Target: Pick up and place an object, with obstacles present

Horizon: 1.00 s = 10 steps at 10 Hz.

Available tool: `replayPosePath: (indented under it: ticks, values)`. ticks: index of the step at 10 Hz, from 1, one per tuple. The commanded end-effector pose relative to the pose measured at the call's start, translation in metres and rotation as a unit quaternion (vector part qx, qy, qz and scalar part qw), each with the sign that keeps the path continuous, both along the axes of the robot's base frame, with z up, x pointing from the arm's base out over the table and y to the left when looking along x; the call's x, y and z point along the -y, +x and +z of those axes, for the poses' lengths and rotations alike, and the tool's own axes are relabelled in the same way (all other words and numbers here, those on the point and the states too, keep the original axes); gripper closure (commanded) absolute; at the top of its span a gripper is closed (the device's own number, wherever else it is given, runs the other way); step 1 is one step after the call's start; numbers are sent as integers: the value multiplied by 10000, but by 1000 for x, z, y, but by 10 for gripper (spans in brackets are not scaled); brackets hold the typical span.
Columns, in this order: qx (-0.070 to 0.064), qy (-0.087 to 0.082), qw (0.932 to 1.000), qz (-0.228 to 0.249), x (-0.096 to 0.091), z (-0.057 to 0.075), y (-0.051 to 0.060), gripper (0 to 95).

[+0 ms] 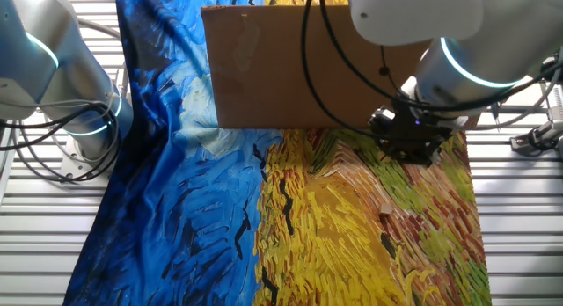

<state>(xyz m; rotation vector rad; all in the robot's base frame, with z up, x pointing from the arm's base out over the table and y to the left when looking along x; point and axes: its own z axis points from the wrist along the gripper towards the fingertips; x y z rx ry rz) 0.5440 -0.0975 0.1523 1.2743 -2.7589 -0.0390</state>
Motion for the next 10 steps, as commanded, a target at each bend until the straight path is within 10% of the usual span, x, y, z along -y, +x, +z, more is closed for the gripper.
replayPosePath:
  ticks: [1, 10]
  values:
    - [-9, 17, 10000, 13, 1, 0, -1, 950]
    - [-80, -179, 9997, -133, 1, 0, -3, 950]
